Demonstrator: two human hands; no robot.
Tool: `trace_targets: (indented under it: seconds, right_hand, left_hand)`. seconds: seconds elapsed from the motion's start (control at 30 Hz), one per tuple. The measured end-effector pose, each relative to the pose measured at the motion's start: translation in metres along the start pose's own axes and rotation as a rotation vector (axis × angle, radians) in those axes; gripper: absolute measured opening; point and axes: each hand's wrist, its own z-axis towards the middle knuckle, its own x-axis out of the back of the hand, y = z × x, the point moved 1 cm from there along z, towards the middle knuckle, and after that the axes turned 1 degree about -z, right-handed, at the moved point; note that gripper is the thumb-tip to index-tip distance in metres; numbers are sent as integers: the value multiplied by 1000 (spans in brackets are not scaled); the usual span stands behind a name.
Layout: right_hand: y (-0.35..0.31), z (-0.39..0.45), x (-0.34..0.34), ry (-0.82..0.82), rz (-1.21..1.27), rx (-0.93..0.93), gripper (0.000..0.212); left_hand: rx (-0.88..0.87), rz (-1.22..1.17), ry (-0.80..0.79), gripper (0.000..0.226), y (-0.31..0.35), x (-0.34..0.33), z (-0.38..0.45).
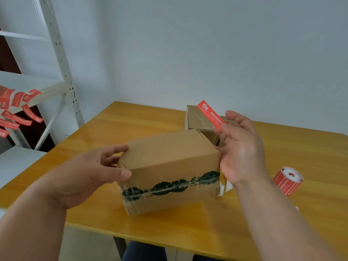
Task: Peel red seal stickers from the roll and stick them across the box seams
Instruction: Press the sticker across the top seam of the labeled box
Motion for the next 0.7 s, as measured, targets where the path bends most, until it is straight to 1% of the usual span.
trace_targets:
  seconds: [0.1,0.17,0.2,0.27,0.37,0.47,0.57,0.7]
  right_hand:
    - [-1,0,3,30,-30,-26,32]
    - [-2,1,5,56,-54,-39,32]
    - [-2,2,7,71,-68,-47,32]
    - [-2,4,10,85,-96,-73,33]
    - [2,10,12,89,-102,-121,33]
    - [7,20,15,116,-117,-133,34]
    - [14,30,19,153,-214,-94,32]
    - [15,37,22,199,-306,0,32]
  left_hand:
    - [-46,23,-1,87,1,-4,4]
    - [-60,89,1,91,4,-5,6]
    - [-65,137,23,93,5,-6,7]
    - [-69,200,115,92,9,-6,12]
    - [-65,200,260,81,16,-15,25]
    - [1,200,368,74,21,-29,43]
    - [27,207,422,67,25,-39,59]
    - [-30,203,492,43,23,-47,74]
